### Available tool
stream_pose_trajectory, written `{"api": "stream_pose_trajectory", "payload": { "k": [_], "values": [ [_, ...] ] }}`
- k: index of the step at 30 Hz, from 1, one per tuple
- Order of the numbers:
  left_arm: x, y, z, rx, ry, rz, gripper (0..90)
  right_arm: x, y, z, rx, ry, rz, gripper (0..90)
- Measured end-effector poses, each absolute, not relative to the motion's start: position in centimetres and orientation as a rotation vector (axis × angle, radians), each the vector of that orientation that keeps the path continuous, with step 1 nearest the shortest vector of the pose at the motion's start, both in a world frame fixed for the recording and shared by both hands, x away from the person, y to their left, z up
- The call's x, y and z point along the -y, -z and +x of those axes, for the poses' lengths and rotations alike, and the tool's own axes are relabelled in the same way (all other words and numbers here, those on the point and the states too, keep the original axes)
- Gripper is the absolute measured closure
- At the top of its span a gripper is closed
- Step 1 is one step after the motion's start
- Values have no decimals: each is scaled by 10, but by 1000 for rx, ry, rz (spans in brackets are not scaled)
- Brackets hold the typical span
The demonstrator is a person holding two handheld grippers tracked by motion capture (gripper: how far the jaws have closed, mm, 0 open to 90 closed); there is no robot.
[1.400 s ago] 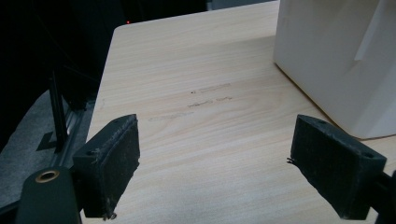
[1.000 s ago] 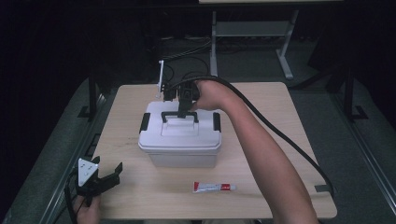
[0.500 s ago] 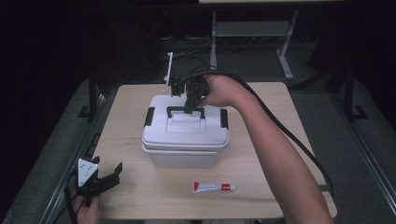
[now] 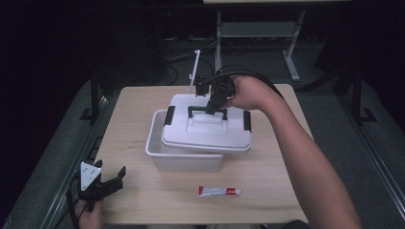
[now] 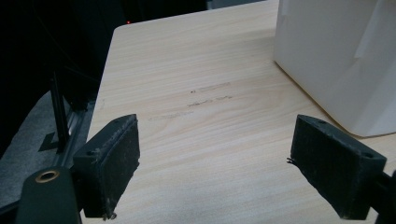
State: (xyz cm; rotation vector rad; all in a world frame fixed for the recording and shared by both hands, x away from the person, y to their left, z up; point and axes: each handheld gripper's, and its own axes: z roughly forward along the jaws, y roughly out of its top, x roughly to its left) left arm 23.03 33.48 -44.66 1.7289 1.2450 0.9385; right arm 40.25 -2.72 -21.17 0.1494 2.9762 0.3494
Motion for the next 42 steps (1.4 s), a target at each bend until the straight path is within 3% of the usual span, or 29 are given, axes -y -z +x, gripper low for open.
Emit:
{"api": "stream_pose_trajectory", "payload": {
  "k": [42],
  "values": [
    [-332, 446, 230, -1232, -953, 1752, 150, 187, 225, 378, -2922, -371, 492, 841]
  ]
}}
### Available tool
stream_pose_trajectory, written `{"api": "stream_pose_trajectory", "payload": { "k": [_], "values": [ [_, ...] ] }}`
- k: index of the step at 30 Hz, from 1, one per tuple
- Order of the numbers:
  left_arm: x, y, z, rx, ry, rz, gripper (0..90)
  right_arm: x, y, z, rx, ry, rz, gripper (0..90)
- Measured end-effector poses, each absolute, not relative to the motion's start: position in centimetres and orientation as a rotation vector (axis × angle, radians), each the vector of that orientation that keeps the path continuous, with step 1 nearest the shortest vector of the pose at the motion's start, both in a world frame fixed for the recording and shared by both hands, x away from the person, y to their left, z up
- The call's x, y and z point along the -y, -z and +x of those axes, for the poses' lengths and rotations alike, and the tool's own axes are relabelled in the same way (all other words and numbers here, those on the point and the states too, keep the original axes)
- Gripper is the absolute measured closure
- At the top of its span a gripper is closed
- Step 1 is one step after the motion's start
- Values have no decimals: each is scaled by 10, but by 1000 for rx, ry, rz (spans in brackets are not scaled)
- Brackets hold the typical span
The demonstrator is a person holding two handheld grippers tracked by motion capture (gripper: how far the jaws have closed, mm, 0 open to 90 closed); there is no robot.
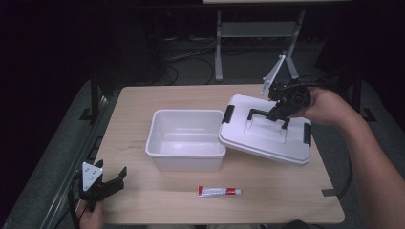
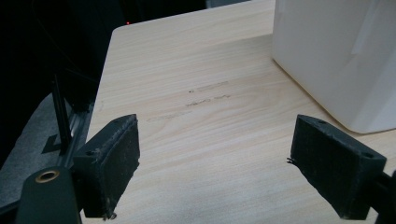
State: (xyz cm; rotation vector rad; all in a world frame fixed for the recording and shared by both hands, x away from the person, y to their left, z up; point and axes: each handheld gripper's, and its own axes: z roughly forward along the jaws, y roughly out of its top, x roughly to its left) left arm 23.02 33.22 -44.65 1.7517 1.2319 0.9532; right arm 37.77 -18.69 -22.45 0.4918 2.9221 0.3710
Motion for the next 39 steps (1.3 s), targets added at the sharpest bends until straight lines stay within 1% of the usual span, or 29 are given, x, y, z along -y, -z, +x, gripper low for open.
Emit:
{"api": "stream_pose_trajectory", "payload": {
  "k": [23, 29, 39],
  "values": [
    [-331, 447, 230, -1232, -957, 1750, 150, 234, 253, 369, -2922, -377, 606, 840],
    [-330, 446, 230, -1227, -960, 1758, 150, 241, 268, 369, -2934, -382, 629, 841],
    [-330, 446, 230, -1227, -963, 1759, 150, 245, 302, 373, -2973, -363, 652, 840]
  ]
}}
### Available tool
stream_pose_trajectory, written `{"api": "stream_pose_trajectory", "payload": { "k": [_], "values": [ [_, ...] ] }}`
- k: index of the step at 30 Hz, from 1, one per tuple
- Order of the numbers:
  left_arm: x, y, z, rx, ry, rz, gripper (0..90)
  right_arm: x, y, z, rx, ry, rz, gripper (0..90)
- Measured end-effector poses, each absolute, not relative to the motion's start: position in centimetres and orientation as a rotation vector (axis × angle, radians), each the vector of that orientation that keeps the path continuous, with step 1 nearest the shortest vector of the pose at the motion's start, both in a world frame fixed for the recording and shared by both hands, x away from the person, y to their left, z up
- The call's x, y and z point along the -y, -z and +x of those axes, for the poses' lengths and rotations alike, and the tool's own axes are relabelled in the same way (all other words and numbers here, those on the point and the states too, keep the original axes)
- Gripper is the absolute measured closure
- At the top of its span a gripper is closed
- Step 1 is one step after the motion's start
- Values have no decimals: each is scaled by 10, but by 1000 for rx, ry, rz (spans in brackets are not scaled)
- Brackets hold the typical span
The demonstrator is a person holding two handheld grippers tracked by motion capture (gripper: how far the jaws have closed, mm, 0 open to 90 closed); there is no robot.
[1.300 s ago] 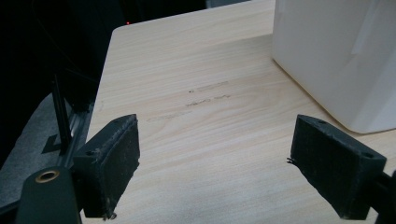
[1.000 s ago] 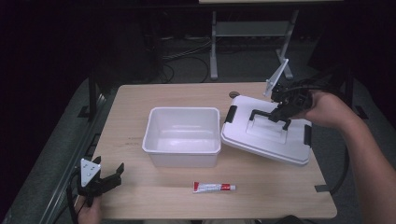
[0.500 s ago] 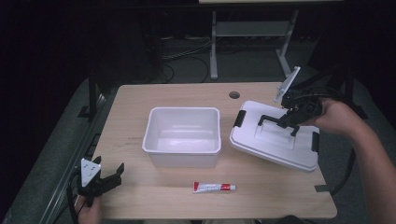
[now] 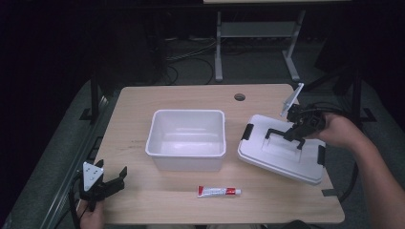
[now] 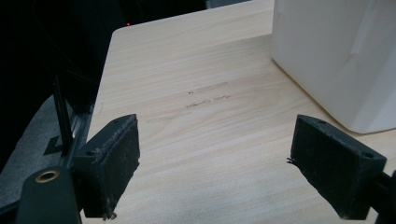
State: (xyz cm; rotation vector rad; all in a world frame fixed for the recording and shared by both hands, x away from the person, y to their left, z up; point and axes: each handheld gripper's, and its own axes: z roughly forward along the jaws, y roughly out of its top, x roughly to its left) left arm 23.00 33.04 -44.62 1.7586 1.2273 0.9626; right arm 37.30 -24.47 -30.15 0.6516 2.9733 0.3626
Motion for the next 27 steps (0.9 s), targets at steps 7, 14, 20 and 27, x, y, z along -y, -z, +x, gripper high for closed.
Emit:
{"api": "stream_pose_trajectory", "payload": {
  "k": [7, 14, 20, 27],
  "values": [
    [-330, 446, 230, -1226, -965, 1756, 150, 241, 324, 377, -2998, -348, 655, 841],
    [-331, 446, 230, -1228, -968, 1757, 150, 236, 345, 382, -3024, -315, 648, 841],
    [-331, 446, 230, -1226, -968, 1757, 150, 230, 358, 386, -3034, -297, 641, 840],
    [-332, 446, 230, -1228, -969, 1753, 150, 225, 372, 390, -3038, -265, 640, 840]
  ]
}}
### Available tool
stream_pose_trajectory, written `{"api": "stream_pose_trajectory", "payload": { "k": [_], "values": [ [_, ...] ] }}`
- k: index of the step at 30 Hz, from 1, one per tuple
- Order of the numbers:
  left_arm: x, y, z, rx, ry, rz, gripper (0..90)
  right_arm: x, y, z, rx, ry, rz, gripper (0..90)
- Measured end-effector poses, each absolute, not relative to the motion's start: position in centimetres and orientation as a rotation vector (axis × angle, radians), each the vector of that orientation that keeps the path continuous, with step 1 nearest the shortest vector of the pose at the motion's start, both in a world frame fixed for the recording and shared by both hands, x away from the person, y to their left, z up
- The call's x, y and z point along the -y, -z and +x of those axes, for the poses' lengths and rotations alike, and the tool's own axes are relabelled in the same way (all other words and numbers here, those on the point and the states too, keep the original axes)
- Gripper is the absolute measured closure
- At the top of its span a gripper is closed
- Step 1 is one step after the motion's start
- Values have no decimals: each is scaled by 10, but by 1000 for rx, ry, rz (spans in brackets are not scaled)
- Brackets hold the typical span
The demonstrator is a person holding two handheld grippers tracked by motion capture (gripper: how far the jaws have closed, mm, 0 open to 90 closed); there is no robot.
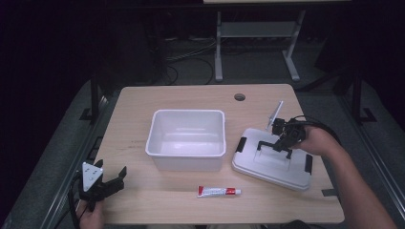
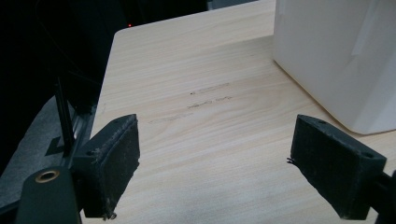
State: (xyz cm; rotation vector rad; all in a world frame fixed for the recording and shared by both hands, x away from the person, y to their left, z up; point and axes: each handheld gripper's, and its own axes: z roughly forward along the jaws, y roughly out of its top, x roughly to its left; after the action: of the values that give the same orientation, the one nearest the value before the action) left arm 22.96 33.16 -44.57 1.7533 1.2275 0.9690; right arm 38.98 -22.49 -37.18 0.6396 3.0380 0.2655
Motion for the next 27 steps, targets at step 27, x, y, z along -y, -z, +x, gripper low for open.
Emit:
{"api": "stream_pose_trajectory", "payload": {
  "k": [27],
  "values": [
    [-331, 446, 230, -1225, -969, 1753, 150, 224, 381, 390, -3020, -310, 664, 763]
  ]
}}
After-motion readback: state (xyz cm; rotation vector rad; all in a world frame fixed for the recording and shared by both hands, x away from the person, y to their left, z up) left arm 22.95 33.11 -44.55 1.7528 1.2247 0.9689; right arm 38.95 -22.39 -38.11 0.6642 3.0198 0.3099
